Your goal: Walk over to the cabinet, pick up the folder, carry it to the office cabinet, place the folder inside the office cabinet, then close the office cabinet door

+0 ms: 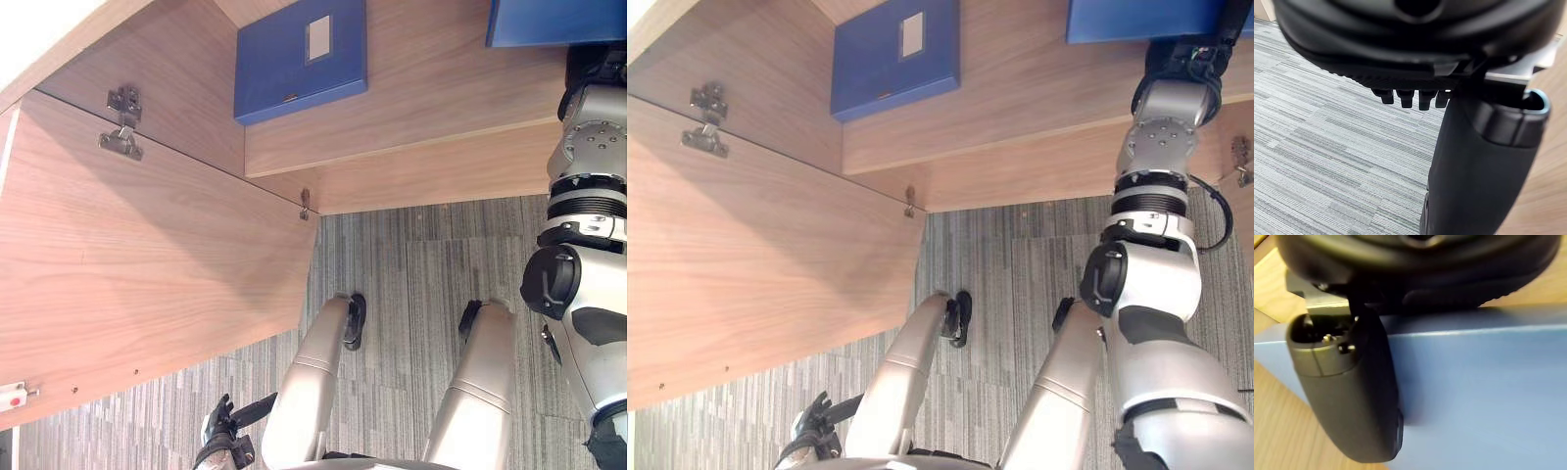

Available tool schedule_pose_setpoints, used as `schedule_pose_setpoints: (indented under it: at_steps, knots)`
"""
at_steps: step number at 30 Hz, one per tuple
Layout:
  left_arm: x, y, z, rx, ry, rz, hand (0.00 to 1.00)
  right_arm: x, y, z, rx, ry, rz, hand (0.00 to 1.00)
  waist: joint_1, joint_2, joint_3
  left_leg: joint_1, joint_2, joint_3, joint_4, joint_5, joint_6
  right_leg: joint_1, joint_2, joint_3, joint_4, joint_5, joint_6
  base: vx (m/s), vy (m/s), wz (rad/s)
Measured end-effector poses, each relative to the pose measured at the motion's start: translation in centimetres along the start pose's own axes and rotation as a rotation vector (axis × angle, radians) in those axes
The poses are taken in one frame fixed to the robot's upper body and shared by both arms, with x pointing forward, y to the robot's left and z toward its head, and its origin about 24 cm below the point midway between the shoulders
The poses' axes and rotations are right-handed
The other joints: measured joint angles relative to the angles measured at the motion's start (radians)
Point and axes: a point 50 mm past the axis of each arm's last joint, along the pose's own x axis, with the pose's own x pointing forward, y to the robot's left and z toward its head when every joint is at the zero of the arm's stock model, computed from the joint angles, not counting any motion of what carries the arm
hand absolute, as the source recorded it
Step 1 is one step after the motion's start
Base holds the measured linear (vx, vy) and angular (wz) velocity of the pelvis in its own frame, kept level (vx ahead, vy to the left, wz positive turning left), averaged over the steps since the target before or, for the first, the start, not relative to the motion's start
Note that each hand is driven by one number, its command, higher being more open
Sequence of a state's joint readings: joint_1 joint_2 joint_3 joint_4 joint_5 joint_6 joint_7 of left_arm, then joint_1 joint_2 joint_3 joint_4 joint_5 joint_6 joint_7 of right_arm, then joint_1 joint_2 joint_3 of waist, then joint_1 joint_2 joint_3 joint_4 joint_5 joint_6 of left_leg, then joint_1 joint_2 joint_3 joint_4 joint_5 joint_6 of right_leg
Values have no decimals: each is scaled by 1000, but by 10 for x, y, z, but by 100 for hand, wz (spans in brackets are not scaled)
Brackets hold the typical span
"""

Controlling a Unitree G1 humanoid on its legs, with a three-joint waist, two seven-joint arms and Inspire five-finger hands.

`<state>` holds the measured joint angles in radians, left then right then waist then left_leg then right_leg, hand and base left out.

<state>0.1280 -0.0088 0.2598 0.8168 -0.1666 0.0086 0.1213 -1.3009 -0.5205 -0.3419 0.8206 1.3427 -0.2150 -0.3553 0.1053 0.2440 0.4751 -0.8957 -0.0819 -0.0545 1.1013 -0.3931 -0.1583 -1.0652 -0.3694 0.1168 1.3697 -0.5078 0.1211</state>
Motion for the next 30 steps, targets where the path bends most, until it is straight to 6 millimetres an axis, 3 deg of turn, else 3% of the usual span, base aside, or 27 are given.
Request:
schedule_pose_setpoints:
  at_steps: [6, 13, 17, 23, 26, 27, 30]
  knots:
    - [-1, -10, 6, -2, -30, -29, 100, 2, 2, 3, -127, 15, 21, 100, -1, 0, 0, -1, 1, 1, 0, 0, 0, -4, 0, 1, 4, -1, 0, 44, -61, 0]
    - [-1, -11, 10, 15, -52, -32, 100, 2, -3, -13, -380, 58, 58, 100, -5, 1, -1, 9, 7, -3, -2, 0, -1, 10, 2, -7, -1, -1, 0, 50, -65, -1]
    - [-1, -12, 11, 16, -55, -33, 100, 0, -25, -31, -540, 122, 8, 100, -10, 2, -1, 66, 18, -7, -37, 1, -2, 74, 8, -30, -42, 3, -2, 72, -70, -7]
    - [-1, -15, 22, 31, -97, -41, 100, -6, -45, -49, -605, 200, -16, 100, -16, 3, -2, 143, 32, -7, -109, 10, 0, 154, 16, -51, -114, 17, 1, 113, -59, -8]
    - [1, -21, 32, 33, -127, -56, 100, -8, -58, -57, -861, 257, 20, 100, -26, 3, -2, 190, 42, -5, -148, 16, 1, 202, 17, -65, -153, 27, 4, 145, -47, -9]
    - [1, -23, 39, 40, -156, -68, 100, -8, -63, -59, -1045, 308, 81, 100, -28, 2, -2, 214, 46, 2, -169, 19, 5, 223, 18, -66, -173, 33, -2, 126, -37, -12]
    - [-1, -21, 53, 66, -217, -94, 100, -9, -68, -60, -1357, 382, 197, 100, -28, 2, -2, 247, 53, 11, -215, 31, 9, 251, 24, -72, -213, 48, -16, 107, -36, -12]
